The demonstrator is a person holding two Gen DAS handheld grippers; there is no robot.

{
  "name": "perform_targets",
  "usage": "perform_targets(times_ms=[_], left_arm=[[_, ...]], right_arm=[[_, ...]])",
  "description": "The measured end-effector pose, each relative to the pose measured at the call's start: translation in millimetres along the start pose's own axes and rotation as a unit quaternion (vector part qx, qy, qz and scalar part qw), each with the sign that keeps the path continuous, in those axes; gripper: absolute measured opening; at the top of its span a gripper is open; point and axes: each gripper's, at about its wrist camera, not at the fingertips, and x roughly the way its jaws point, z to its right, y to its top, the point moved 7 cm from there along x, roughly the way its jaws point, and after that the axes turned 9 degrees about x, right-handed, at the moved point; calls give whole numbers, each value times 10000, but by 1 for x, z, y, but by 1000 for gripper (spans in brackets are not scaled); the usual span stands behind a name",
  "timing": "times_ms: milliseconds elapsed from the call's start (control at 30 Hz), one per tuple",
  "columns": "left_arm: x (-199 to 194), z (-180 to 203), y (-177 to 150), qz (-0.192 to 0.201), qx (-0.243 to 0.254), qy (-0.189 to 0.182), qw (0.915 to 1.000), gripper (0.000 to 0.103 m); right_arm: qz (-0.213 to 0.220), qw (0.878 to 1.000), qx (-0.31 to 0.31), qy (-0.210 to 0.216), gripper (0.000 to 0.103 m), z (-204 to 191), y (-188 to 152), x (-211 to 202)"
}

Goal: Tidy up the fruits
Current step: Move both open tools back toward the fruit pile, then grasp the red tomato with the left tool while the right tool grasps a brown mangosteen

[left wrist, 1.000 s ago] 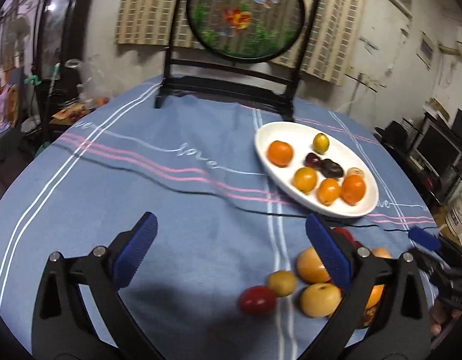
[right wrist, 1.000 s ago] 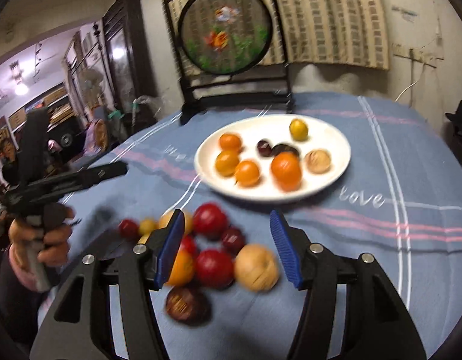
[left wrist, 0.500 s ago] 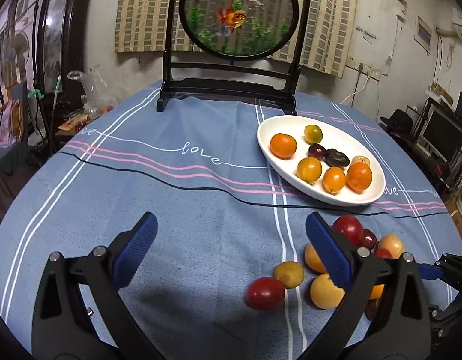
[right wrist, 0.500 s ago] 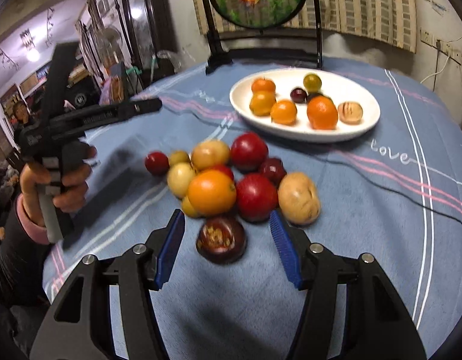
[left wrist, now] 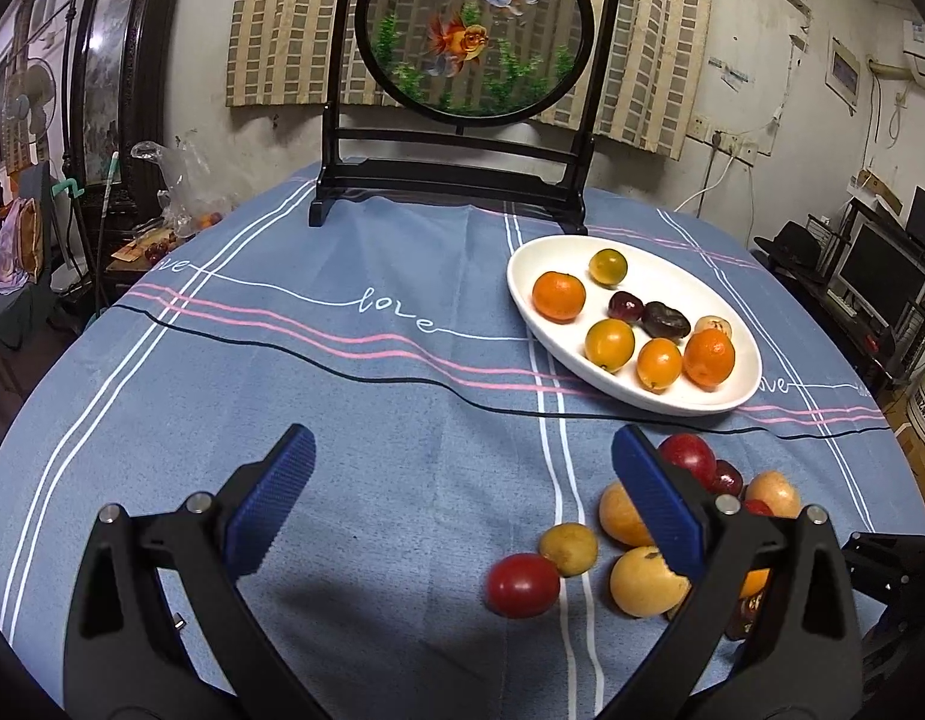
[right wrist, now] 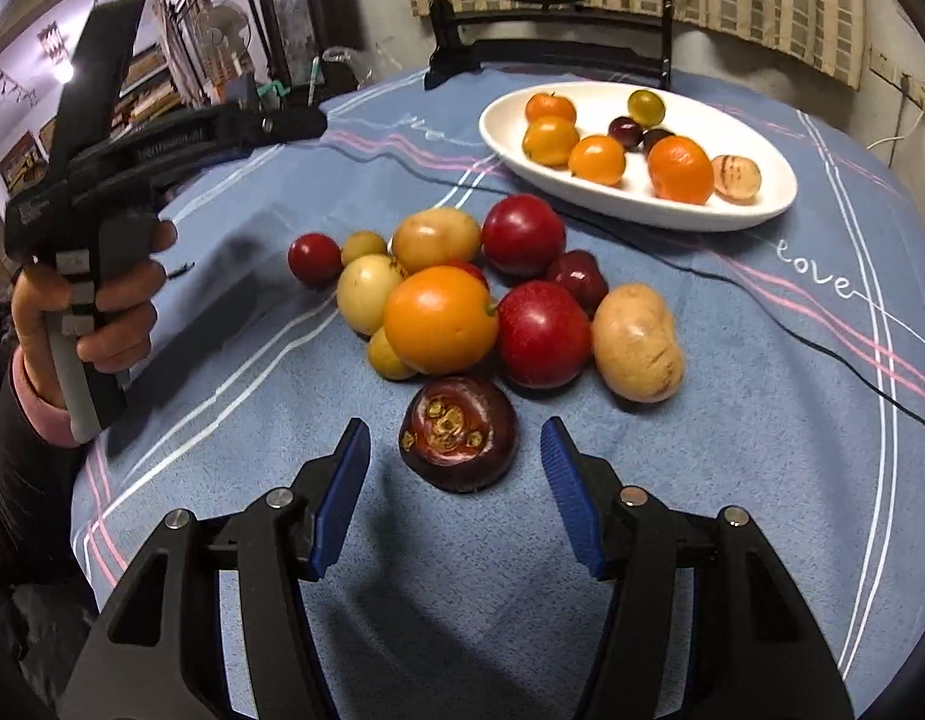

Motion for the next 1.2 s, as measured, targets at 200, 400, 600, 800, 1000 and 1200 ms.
perform_targets(times_ms=[200, 400, 600, 800, 1000, 1200], left_arm=[[-3, 4, 1, 59, 153, 104, 9998, 101], [-3, 4, 0, 58, 176, 135, 9997, 101], [-3, 4, 0, 44, 183, 146, 9997, 101], [-2, 4, -1, 28, 205, 169, 9996, 101], [1, 3, -2, -72, 221, 156, 9996, 101], [-4, 7, -5, -119, 511, -316, 9981, 101]], right_arm=[[-57, 9998, -114, -146, 59, -4, 0, 5], [-87, 9996, -73, -262, 51, -2, 1, 9], [-86, 9990, -152, -418, 47, -3, 1, 11], [-75, 9990, -140, -410, 44, -3, 1, 12], [11, 9999, -47, -135, 44, -3, 3, 5], [229, 9977, 265, 580, 44, -5, 8, -15]])
